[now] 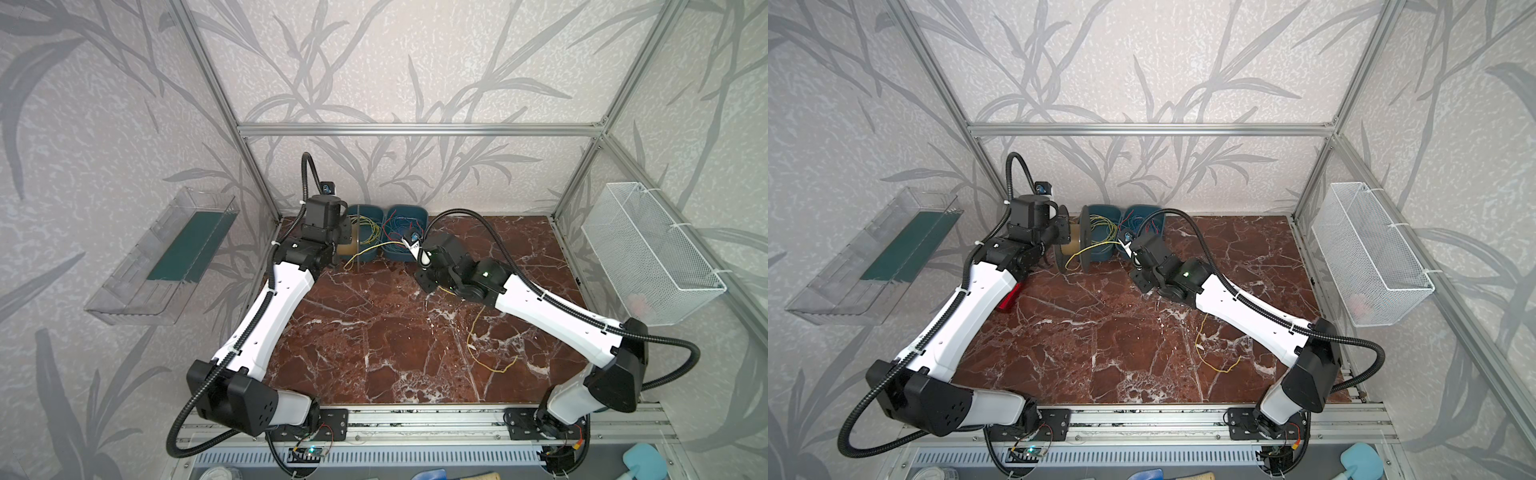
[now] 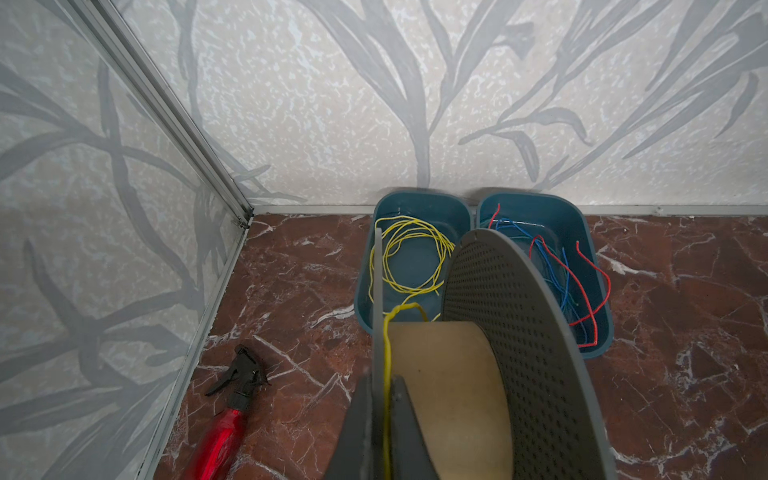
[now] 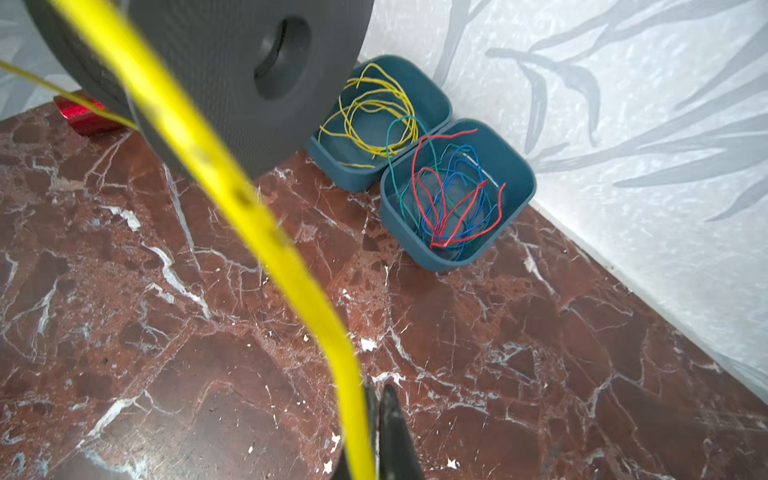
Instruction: Wrap the cables
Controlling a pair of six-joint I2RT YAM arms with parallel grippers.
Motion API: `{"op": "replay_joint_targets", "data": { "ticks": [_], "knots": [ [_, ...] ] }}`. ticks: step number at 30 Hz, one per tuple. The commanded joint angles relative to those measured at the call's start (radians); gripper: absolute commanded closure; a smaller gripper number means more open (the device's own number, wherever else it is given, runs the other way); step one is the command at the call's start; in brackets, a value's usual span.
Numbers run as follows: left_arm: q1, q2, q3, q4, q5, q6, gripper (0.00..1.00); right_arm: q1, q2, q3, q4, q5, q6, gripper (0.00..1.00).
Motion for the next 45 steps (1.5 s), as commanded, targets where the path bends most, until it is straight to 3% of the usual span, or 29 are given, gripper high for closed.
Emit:
{"op": "replay_joint_targets", "data": {
  "ticks": [1, 10, 17, 25, 34, 40, 45],
  "knots": [
    [0.002, -0.054, -0.024, 0.032, 0.014, -0.007, 1.00, -0.018, 0.002, 0.092, 0.017, 0.013, -0.035, 1.00],
    [-0.001, -0.159, -0.140, -0.048, 0.140, -0.002, 1.00, -0.124, 0.115, 0.336, -0.036, -0.051, -0.066, 1.00],
    [-0.019, -0.244, -0.181, -0.168, 0.196, 0.078, 1.00, -0.236, 0.246, 0.499, -0.091, -0.090, -0.068, 1.00],
    [-0.133, -0.304, -0.199, -0.284, 0.092, 0.172, 1.00, -0.377, 0.402, 0.729, -0.177, -0.147, -0.035, 1.00],
    [-0.185, -0.346, -0.271, -0.329, -0.030, 0.202, 1.00, -0.518, 0.504, 0.936, -0.260, -0.198, 0.008, 1.00],
    [-0.208, -0.375, -0.299, -0.326, -0.017, 0.213, 1.00, -0.556, 0.567, 1.033, -0.317, -0.206, 0.009, 1.00],
    [-0.209, -0.439, -0.299, -0.317, 0.064, 0.207, 1.00, -0.580, 0.616, 1.016, -0.324, -0.233, 0.024, 1.00]
  ]
}}
